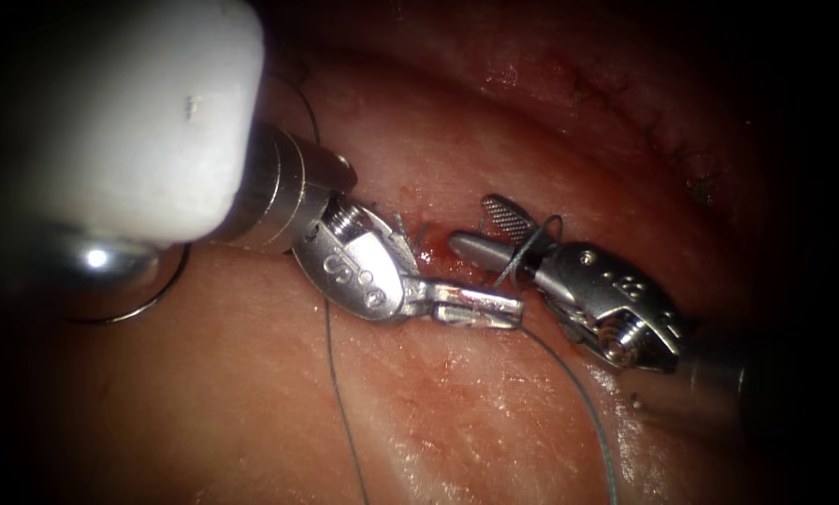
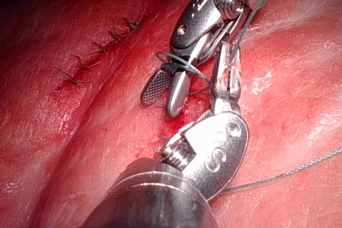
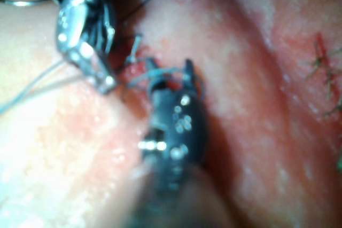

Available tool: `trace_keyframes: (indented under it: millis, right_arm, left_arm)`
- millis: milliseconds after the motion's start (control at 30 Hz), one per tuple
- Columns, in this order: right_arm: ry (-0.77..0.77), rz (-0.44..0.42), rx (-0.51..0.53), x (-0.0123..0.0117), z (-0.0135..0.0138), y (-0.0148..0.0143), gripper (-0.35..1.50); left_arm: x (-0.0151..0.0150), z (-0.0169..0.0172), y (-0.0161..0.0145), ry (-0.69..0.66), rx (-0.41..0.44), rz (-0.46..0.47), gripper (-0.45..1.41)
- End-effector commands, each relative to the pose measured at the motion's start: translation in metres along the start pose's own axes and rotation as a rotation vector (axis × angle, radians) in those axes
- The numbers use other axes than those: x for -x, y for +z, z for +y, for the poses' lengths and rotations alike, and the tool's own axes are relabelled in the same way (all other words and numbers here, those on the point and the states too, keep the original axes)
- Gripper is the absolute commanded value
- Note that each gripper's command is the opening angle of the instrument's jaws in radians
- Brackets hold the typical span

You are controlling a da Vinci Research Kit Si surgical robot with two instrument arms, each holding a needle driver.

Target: Wound Closure

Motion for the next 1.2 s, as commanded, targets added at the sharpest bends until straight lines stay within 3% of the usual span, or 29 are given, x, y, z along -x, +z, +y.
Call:
trace_keyframes:
  millis: [33, 333, 600, 633, 733, 967, 1200]
  right_arm:
    - [0.011, -0.006, -0.001, 0.0009, -0.0002, 0.0007, 0.38]
    - [0.032, -0.057, -0.006, 0.0021, 0.0005, 0.0017, 0.27]
    - [0.036, -0.08, -0.03, 0.0025, -0.0005, 0.0019, 0.11]
    - [0.035, -0.083, -0.03, 0.0026, -0.0005, 0.0017, 0.06]
    - [0.032, -0.092, -0.034, 0.0029, -0.0005, 0.001, -0.35]
    - [-0.12, -0.099, 0.016, 0.0018, -0.0015, -0.0001, -0.35]
    - [-0.195, -0.052, 0.029, 0.0003, -0.0032, -0.0016, -0.35]
  left_arm:
    - [0.0006, 0.0005, 0.0003, -0.003, 0.0, 0.0, -0.45]
    - [0.0004, 0.0005, 0.0002, -0.004, 0.0, 0.0, -0.45]
    - [0.0003, 0.0003, -0.0002, -0.007, 0.003, 0.003, -0.45]
    - [0.0002, 0.0002, -0.0003, -0.008, 0.003, 0.004, -0.45]
    - [0.0, -0.0001, -0.0007, -0.011, -0.001, -0.001, -0.45]
    - [-0.0004, -0.0005, -0.0017, -0.061, -0.054, -0.064, -0.45]
    - [-0.0004, -0.0026, -0.0022, -0.115, -0.119, -0.17, -0.45]
